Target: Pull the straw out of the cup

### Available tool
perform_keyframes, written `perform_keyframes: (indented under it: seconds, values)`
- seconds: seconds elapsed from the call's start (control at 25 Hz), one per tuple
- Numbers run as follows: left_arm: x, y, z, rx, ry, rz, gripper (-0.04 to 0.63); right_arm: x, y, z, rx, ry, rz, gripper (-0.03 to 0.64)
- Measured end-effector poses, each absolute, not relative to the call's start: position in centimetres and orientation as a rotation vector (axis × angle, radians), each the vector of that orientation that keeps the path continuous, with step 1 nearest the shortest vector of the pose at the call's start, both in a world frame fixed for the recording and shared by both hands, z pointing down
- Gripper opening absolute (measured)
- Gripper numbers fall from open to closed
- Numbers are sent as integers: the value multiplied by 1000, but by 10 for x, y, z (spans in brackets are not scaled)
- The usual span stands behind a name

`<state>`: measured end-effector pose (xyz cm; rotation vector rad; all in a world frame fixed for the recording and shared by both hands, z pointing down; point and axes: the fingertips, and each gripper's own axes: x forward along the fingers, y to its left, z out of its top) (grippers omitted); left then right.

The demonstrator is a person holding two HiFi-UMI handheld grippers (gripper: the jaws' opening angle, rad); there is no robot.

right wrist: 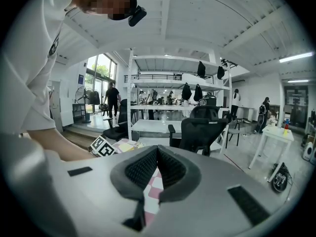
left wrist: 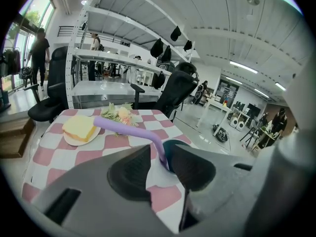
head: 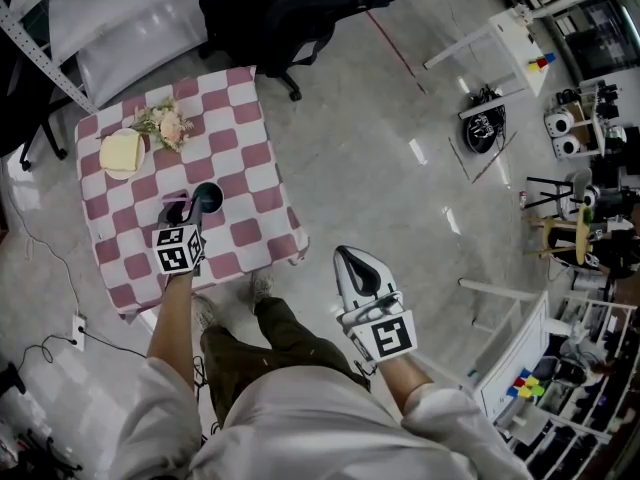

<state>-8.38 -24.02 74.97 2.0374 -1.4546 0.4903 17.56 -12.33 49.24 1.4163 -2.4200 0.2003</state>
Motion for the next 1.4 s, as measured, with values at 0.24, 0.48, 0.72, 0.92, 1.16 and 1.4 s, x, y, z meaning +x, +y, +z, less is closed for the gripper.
perform_keyframes:
  seconds: [0.24,0.48,0.72,0.92,1.16,1.4]
  values:
    - [-84,-242,750,2043,-1462,501,97,177,-123,494,1416,-2414,203,5]
    - [-84,-244,749,2049,-1464,508,74,177,-125,494,1416,-2414,200,5]
    - [-81,-246,749,2055,-1458,513,52,178,-128,494,1417,-2413,198,5]
    - [-78,-245,748,2060,-1451,516,37,178,-128,493,1418,-2416,198,5]
    - [-77,-246,742,2073,-1447,508,34,178,-129,492,1420,-2419,197,5]
    - [-78,-247,726,2093,-1449,494,34,170,-130,487,1413,-2438,192,5]
